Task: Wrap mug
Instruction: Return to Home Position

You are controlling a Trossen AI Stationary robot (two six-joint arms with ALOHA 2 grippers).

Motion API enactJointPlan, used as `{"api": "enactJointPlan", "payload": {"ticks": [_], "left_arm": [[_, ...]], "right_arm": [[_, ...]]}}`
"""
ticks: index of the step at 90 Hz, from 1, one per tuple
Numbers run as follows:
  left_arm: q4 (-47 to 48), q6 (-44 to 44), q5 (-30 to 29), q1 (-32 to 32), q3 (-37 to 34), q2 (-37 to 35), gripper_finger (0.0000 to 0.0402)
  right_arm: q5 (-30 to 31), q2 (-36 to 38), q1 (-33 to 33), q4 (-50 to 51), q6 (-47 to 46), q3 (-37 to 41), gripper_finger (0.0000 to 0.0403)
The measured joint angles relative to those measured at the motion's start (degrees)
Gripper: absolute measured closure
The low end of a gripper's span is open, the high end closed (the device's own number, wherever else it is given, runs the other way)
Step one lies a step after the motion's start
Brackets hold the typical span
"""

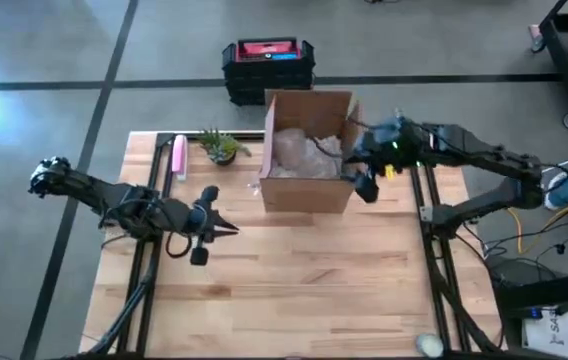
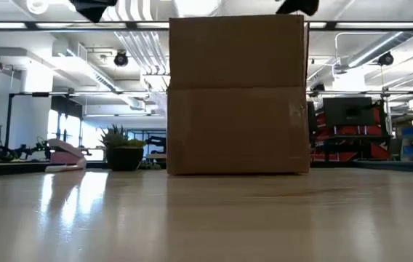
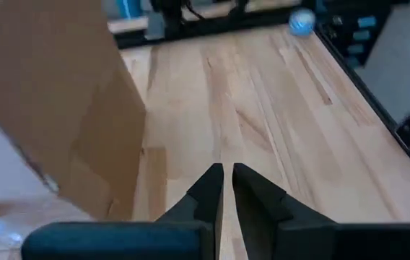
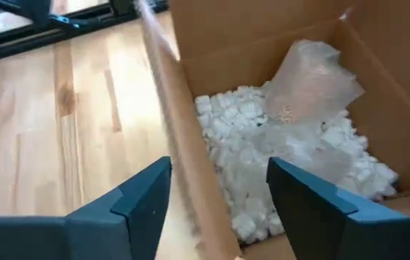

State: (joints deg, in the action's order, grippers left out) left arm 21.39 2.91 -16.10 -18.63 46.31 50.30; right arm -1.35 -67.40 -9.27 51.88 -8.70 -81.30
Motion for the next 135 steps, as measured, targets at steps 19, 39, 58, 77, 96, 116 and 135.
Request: {"api": "enactJointPlan", "payload": {"ticks": [19,39,58,77,96,116,135], "left_arm": [[-11.4,0.6,0.5,3.6,-13.4,-9.2,0.0381],[-15.4,1.0,-2.2,5.9,-21.1,-15.5,0.0381],[-15.5,6.5,-2.7,5.9,-24.1,-16.2,0.0381],[-17.5,8.2,-1.9,5.8,-27.3,-14.6,0.0381],[-18.8,7.8,-1.1,5.8,-27.4,-16.1,0.0381],[-18.5,7.7,0.7,5.8,-27.4,-19.7,0.0381],[-18.4,7.4,0.7,5.8,-27.4,-21.6,0.0381]], "right_arm": [[-0.1,13.1,3.8,-18.4,-4.8,22.9,0.0261],[-0.6,22.4,5.4,-36.8,-7.0,42.4,0.0326],[-2.6,24.7,5.6,-37.7,-7.6,49.0,0.0363],[-3.7,24.6,7.9,-43.9,-2.0,51.8,0.0340],[-6.0,28.1,7.8,-45.0,-0.4,52.3,0.0310],[-18.3,37.1,8.1,-46.8,1.0,54.4,0.0292],[-12.6,43.5,8.0,-46.7,-1.8,59.9,0.0280]]}}
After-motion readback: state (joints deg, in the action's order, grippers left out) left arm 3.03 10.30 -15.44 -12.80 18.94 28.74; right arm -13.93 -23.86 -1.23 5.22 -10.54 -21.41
